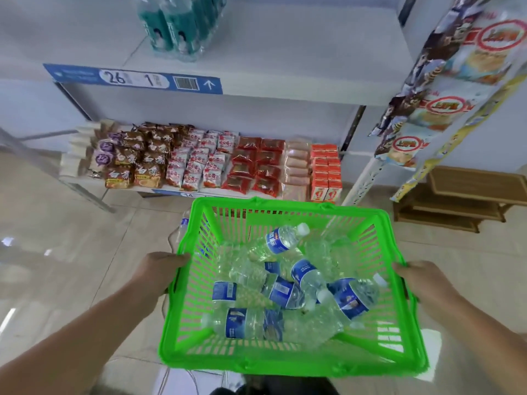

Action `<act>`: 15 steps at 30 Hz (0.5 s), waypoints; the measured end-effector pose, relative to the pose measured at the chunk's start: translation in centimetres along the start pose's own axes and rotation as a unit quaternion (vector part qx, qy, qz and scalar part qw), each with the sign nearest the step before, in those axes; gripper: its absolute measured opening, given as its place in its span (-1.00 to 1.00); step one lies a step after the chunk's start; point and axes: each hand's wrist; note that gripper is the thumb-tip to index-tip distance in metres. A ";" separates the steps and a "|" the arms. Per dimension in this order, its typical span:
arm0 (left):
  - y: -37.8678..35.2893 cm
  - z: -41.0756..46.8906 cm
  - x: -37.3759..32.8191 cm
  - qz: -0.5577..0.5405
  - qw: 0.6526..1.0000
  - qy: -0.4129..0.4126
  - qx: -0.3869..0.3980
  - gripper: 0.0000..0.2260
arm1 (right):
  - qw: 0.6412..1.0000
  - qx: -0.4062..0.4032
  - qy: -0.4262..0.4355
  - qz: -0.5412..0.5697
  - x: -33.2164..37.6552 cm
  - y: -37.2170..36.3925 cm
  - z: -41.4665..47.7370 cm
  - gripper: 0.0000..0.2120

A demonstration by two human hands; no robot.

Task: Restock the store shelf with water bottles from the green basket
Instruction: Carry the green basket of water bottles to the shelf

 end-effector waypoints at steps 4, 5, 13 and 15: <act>0.6 4.8 0.6 0.005 1.000 0.013 -0.009 -0.89 | 1.000 0.013 -0.010 0.007 2.1 -4.2 2.5 -0.72; 0.5 5.8 0.9 0.002 1.000 0.018 -0.016 -0.89 | 1.000 0.015 -0.012 0.002 2.8 -5.1 3.1 -0.72; -1.0 14.1 5.2 0.031 0.997 0.070 -0.030 -0.87 | 0.997 0.032 -0.062 -0.030 5.2 -13.0 7.3 -0.74; -1.9 17.2 6.3 0.036 0.996 0.073 -0.043 -0.85 | 0.996 0.031 -0.074 -0.035 5.9 -15.3 9.1 -0.76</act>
Point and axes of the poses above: each hand's wrist, its own z-axis towards the middle knuckle, its own y-axis out of the back of the hand, x = y × z, and after that the axes turned 10 degrees about -y, right-handed
